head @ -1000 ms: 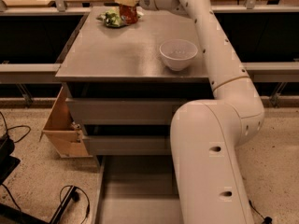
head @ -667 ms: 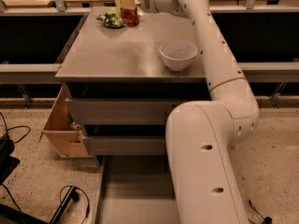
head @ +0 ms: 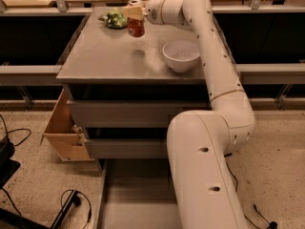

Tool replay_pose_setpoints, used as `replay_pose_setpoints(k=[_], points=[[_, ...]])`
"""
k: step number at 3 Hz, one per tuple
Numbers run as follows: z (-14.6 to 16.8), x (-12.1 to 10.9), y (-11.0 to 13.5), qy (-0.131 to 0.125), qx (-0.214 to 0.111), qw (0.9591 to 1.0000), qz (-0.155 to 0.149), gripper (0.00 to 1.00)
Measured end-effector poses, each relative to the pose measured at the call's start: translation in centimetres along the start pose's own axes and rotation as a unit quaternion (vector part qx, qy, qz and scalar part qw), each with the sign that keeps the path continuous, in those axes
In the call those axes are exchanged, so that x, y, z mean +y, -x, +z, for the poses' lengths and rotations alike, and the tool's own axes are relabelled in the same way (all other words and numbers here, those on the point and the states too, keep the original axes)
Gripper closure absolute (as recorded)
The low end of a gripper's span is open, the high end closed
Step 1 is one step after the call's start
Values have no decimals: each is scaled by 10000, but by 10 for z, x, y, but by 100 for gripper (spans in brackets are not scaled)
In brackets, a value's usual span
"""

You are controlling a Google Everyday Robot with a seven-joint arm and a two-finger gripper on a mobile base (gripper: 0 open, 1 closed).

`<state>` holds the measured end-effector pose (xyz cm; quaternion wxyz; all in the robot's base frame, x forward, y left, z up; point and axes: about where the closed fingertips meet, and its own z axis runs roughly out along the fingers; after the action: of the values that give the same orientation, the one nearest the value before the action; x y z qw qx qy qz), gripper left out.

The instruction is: Pick coke can from bottom drawer and place on counter

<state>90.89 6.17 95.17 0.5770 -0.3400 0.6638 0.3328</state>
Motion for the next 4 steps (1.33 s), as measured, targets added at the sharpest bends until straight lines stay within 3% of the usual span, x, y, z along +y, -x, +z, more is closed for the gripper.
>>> replay_pose_setpoints(k=[1,4], points=[[3,-5,-16,-46,171,9998,131,100],[3,-5,-16,-45,174,9997,135,27]])
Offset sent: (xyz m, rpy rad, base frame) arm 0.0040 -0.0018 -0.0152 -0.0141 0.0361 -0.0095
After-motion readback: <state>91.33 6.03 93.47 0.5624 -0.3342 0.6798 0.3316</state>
